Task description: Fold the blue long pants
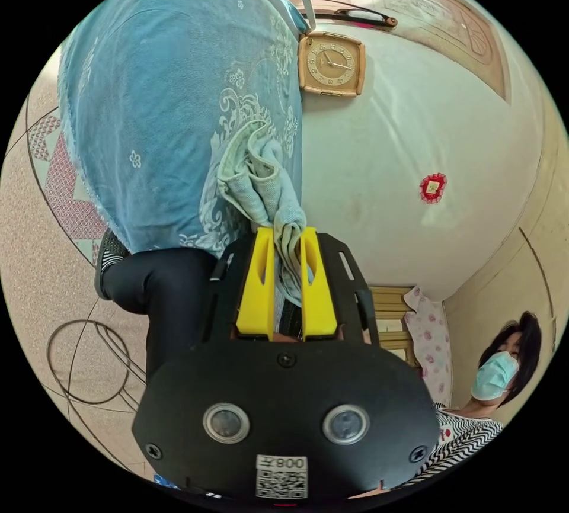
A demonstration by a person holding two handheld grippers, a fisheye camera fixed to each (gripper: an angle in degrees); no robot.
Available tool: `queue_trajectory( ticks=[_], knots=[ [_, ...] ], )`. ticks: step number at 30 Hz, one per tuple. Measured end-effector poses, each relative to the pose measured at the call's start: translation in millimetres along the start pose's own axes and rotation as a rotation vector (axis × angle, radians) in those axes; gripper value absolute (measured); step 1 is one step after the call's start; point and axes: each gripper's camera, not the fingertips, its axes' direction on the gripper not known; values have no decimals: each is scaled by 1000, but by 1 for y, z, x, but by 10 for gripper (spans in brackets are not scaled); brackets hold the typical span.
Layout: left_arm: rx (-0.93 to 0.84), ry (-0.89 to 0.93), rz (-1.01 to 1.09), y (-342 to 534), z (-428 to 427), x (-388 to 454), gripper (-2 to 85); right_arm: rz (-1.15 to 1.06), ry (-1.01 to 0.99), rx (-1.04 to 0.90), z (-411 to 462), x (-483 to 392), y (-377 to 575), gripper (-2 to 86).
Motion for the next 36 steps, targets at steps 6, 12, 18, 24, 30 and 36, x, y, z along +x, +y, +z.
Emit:
queue_trajectory(
  ticks=[6, 12, 18, 24, 30, 36],
  knots=[
    [-27, -10, 82, 59, 41, 52, 72, -66, -36, 31, 13, -90, 54, 62],
    [-103, 9, 202, 111, 100, 118, 72, -184, -74, 92, 14, -205, 112, 58],
    [-221, 24, 266, 163, 184, 172, 71, -255, -119, 189, -1, -310, 175, 56],
    [-328, 17, 274, 217, 285, 213, 72, -263, -167, 300, -24, -399, 225, 58],
    [-448, -17, 306, 266, 406, 264, 72, -282, -213, 405, -57, -495, 253, 58],
    [-569, -29, 321, 305, 557, 313, 71, -257, -249, 506, -107, -597, 250, 57]
  ],
)
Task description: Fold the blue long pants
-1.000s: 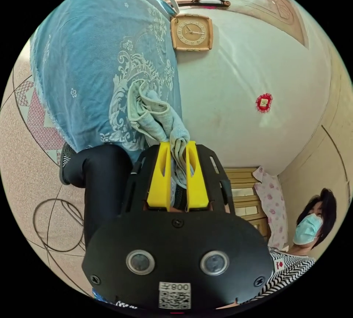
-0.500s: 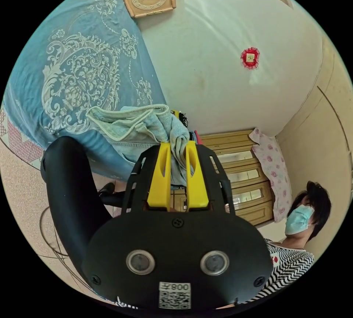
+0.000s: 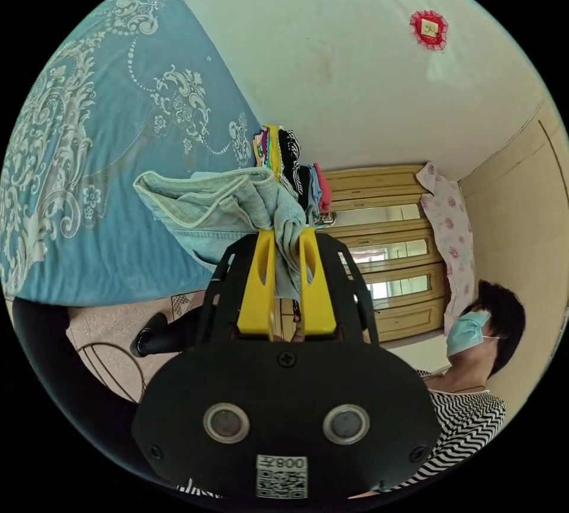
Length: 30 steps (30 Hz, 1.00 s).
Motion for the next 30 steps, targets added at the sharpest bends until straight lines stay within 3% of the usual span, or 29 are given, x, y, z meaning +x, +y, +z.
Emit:
queue_trajectory(
  ticks=[8, 17, 30],
  knots=[
    [-172, 9, 42, -85, 214, 106, 70, -18, 71, 141, -26, -200, -79, 58],
    [-391, -11, 159, -112, 440, 265, 72, 0, 29, 305, -92, -468, -104, 57],
    [-806, 153, 307, -154, 822, 383, 73, -91, 240, 683, -194, -777, -167, 57]
  ],
)
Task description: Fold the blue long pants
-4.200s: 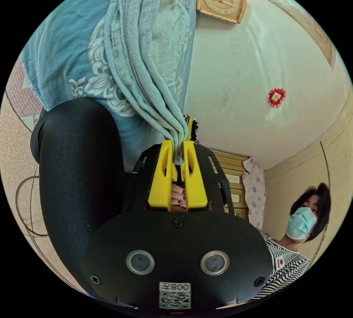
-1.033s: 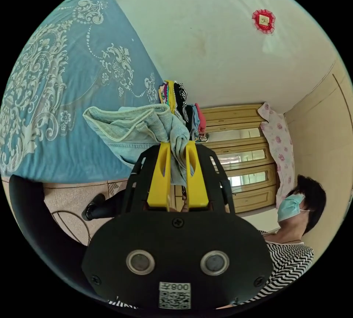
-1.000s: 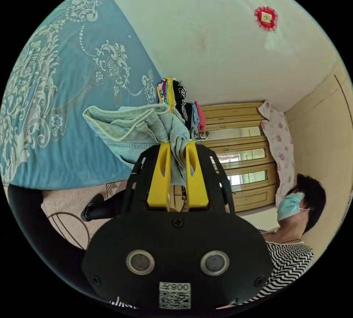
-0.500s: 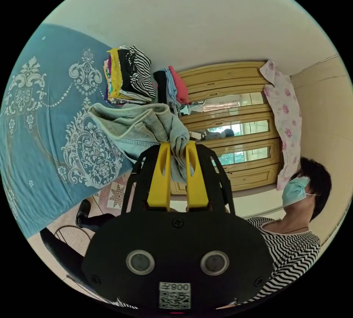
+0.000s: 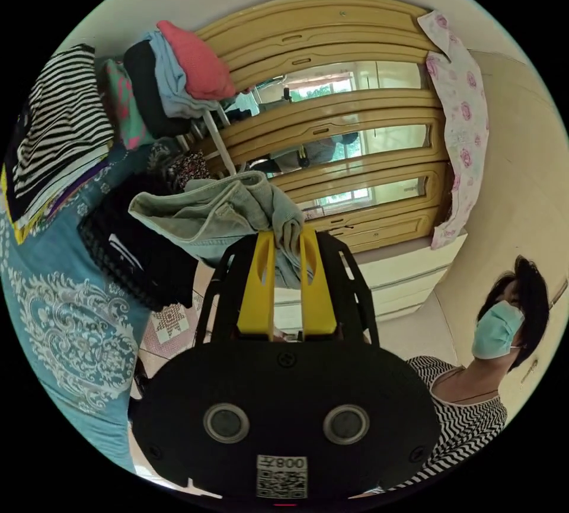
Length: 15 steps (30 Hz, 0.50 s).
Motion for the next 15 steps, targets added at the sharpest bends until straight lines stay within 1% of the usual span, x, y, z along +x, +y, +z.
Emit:
queue_trajectory(
  ticks=[2, 4, 7, 9, 12, 14, 15],
  knots=[
    [-46, 28, 51, -66, 55, 7, 74, -41, 37, 52, -15, -34, -37, 57],
    [-64, 52, 85, -111, 96, 11, 74, -99, 76, 106, -37, -76, -90, 57],
    [-74, 71, 155, -180, 163, 12, 75, -147, 123, 146, -60, -112, -155, 58],
    [-80, 71, 197, -215, 200, 4, 75, -168, 145, 141, -69, -118, -192, 59],
    [-90, -1, 158, -259, 261, -31, 74, -113, 194, 119, -75, -89, -245, 61],
    [-150, -118, 122, -287, 309, -76, 73, -13, 234, 108, -75, -47, -269, 62],
    [-174, -167, 105, -292, 321, -90, 73, 68, 252, 95, -72, -11, -280, 63]
  ],
)
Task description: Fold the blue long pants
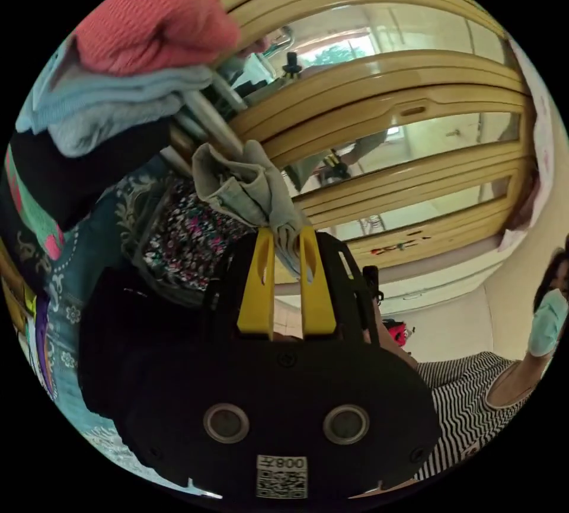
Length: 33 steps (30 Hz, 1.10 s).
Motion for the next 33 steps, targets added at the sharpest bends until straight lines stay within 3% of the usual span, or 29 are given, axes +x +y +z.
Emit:
queue_trajectory(
  ticks=[4, 7, 16, 20, 21, 23, 25, 33],
  knots=[
    [-173, -208, -215, -19, 69, -68, 69, 318, 87, -137, 63, 109, -20, 65],
    [-129, -168, -219, -29, 80, -75, 68, 335, 43, -171, 86, 108, -18, 66],
    [-42, -264, -83, -66, 93, -29, 19, 408, 54, -125, 107, 66, -12, 74],
    [-141, -400, 98, -105, 142, -2, 5, 443, 96, -26, 100, 43, 1, 51],
    [-169, -436, 115, -111, 150, -2, 5, 432, 152, -2, 99, 29, 0, 38],
    [-290, -675, 167, -126, 182, -9, 2, 378, 242, 21, 105, 0, -11, 18],
    [-341, -743, 204, -131, 196, -17, 1, 199, 284, 16, 136, -48, -43, 8],
    [-323, -741, 126, -136, 205, -36, -1, -278, 523, -358, 390, -123, -161, 0]
  ],
)
